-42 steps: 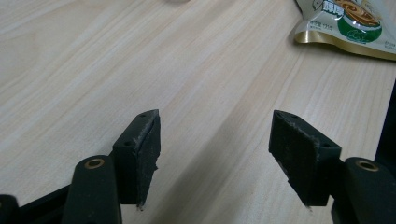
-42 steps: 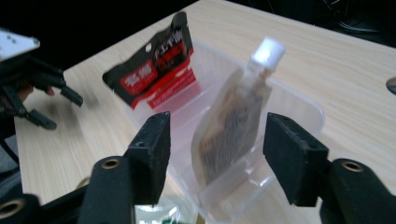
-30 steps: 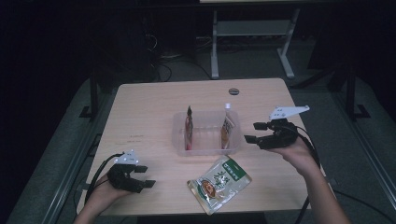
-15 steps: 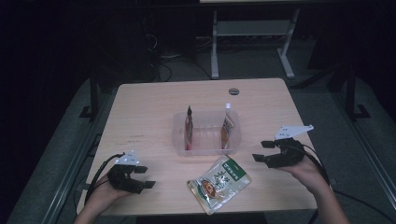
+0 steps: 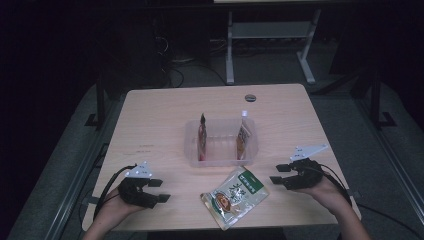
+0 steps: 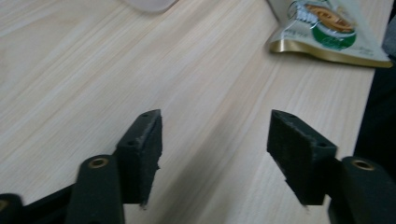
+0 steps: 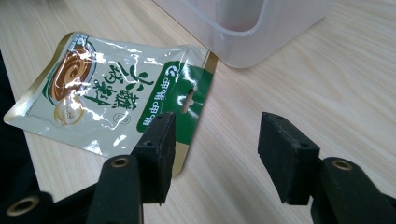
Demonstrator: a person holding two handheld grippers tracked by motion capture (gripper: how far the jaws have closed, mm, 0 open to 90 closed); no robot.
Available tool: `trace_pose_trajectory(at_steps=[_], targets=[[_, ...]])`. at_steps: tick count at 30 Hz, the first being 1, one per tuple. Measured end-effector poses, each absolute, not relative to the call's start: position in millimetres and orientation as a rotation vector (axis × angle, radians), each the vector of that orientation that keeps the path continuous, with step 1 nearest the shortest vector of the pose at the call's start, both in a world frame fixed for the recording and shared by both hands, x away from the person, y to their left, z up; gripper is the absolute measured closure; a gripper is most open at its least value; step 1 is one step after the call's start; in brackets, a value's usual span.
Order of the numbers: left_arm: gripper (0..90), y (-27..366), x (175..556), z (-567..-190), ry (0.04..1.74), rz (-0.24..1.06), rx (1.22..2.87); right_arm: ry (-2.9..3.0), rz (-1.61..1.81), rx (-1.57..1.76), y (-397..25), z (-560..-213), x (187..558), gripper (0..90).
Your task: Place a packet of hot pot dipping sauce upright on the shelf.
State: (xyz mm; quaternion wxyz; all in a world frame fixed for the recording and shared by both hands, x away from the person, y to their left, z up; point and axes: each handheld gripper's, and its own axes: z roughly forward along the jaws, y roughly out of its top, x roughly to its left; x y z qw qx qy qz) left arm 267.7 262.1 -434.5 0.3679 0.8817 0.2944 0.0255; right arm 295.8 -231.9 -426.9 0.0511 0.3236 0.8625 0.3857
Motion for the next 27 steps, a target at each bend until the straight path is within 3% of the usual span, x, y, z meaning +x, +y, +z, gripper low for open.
trace_pose_trajectory(at_steps=[4, 10, 27], targets=[[55.9, 254, 265, -429, 0.740, 0.028, 2.238, 2.630, 1.186, 0.995, -231, -428, 297, 41.2], [89.7, 234, 258, -418, 0.645, -0.009, 2.226, 2.641, 1.172, 1.003, -229, -433, 299, 37.7], [89.7, 157, 253, -434, 0.474, -0.120, 2.293, 2.647, 1.150, 1.015, -228, -436, 299, 36.1]])
